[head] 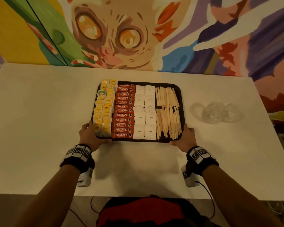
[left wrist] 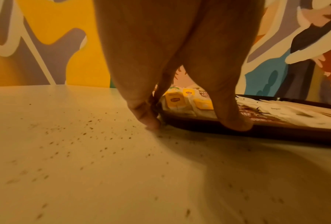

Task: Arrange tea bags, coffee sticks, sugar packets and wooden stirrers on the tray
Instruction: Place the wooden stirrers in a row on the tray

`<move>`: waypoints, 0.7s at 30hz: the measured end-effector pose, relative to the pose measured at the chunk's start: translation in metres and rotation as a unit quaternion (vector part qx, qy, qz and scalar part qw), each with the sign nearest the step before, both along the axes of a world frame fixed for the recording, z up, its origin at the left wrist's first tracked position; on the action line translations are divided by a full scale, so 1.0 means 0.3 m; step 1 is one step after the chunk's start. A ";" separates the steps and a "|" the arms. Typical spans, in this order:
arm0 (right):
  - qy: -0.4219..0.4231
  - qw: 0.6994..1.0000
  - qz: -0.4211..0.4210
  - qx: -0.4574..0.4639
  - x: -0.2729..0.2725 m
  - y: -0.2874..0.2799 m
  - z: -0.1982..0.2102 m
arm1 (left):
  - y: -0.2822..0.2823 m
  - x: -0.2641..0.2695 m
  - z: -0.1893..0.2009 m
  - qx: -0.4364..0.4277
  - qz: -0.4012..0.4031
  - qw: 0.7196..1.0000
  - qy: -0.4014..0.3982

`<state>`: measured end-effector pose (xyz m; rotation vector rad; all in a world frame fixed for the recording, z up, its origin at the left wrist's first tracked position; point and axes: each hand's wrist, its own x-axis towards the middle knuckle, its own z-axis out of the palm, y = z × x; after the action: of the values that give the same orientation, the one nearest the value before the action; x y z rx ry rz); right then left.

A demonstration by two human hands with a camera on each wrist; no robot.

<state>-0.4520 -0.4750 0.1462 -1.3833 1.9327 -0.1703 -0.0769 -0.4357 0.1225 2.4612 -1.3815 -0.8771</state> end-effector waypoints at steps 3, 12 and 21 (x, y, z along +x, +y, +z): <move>0.005 1.000 0.005 -0.002 0.012 -0.057 -0.017 | -0.050 0.003 0.003 0.008 -0.001 1.000 -0.006; 0.001 1.000 -0.011 -0.002 0.046 -0.215 -0.048 | -0.223 0.045 -0.021 0.010 0.004 1.000 0.004; -0.004 1.000 -0.008 0.007 0.075 -0.317 -0.056 | -0.366 0.140 -0.114 0.053 -0.025 0.998 -0.025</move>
<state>-0.4295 -0.5700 0.1293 -1.3558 1.9356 -0.1685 -0.0349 -0.5455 0.0882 2.5526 -1.4553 -0.9293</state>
